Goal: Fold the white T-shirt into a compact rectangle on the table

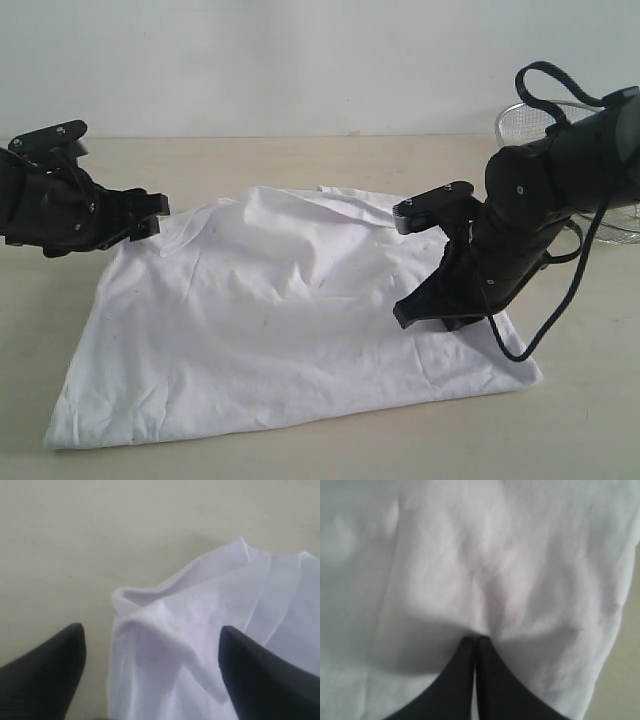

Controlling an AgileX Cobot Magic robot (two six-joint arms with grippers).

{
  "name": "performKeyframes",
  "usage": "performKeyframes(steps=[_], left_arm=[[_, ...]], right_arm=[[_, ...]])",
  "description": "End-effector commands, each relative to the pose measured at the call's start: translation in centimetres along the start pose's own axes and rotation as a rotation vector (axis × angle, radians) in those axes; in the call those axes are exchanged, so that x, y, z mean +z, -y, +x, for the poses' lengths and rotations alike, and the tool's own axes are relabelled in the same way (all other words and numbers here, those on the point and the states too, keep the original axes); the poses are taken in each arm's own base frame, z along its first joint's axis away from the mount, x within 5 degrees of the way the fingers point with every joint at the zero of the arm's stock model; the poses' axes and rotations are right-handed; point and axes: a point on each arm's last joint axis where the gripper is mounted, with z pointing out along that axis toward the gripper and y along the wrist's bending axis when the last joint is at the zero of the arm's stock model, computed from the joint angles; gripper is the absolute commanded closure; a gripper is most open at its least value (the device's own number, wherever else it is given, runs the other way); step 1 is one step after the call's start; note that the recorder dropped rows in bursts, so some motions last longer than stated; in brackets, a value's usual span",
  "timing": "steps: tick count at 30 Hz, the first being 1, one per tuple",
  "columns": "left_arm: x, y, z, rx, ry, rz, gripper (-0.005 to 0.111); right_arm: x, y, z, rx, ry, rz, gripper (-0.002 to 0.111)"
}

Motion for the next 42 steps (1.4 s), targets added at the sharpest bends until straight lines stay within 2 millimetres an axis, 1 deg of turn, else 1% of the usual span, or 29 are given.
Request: performKeyframes(steps=[1,4,7,9,10,12,13,16,18,20,22,26,29,31,33,35,37,39,40,42], left_arm=[[-0.1,-0.6,-0.1,-0.019,0.019,-0.047,0.043],[-0.4,-0.6,-0.2,-0.021,0.026,-0.044,0.053],[-1.1,0.1,-0.6,-0.017,0.024,0.018,0.076],[-2.0,1.2,-0.6,0.006,-0.004,0.136,0.097],[-2.3,1.7,-0.5,0.039,-0.022,0.191,0.102],[-2.9,3.1,-0.1,0.103,-0.066,0.308,0.102],[-3.0,3.4,0.0,0.111,-0.073,0.323,0.102],[-2.2,4.1,1.0,0.142,-0.107,0.324,0.102],[-1.6,4.3,1.6,0.147,-0.131,0.324,0.102],[-0.8,4.4,2.0,0.15,-0.151,0.319,0.102],[0.1,4.6,2.3,0.148,-0.179,0.336,0.102],[1.8,4.6,2.3,0.161,-0.191,0.327,0.102],[2.8,4.1,1.6,0.163,-0.142,0.239,0.102],[3.1,3.2,0.9,0.164,-0.081,0.131,0.102],[2.8,2.2,-0.1,0.164,-0.002,0.012,0.102],[2.1,1.2,-1.5,0.16,0.095,-0.122,0.102],[1.2,0.4,-2.7,0.15,0.17,-0.212,0.102],[0.4,0.1,-3.4,0.14,0.201,-0.229,0.102],[0.0,0.4,-3.6,0.131,0.201,-0.202,0.102],[-0.8,1.6,-3.7,0.168,0.169,-0.074,0.102]], right_arm=[[-0.4,0.0,-0.3,-0.016,0.016,0.001,0.109],[-1.5,0.0,-0.6,-0.022,0.056,0.003,0.109],[-2.8,0.1,-0.9,-0.022,0.105,0.005,0.109],[-3.6,0.1,-1.1,-0.022,0.133,0.006,0.109],[-3.8,0.1,-1.3,-0.022,0.14,0.007,0.109],[-4.3,0.1,-2.0,-0.022,0.164,0.008,0.109],[-4.5,0.1,-2.6,-0.025,0.183,0.011,0.109],[-5.0,0.2,-4.5,-0.028,0.236,0.016,0.109],[-5.1,0.3,-5.7,-0.039,0.235,0.024,0.109],[-5.0,0.4,-6.8,-0.048,0.227,0.032,0.109],[-4.4,0.6,-7.5,-0.06,0.203,0.042,0.109],[-3.2,0.6,-7.9,-0.059,0.161,0.04,0.109],[-3.0,0.6,-7.8,-0.059,0.142,0.04,0.109],[-3.0,0.7,-7.7,-0.07,0.134,0.049,0.109],[-3.0,0.7,-7.5,-0.077,0.118,0.054,0.109],[-2.9,0.7,-7.4,-0.08,0.112,0.057,0.109],[-2.9,0.8,-7.4,-0.084,0.106,0.061,0.109],[-2.9,0.8,-7.4,-0.088,0.106,0.063,0.109],[-2.9,0.8,-7.4,-0.091,0.106,0.066,0.109],[-2.9,0.9,-7.2,-0.098,0.086,0.071,0.109]])
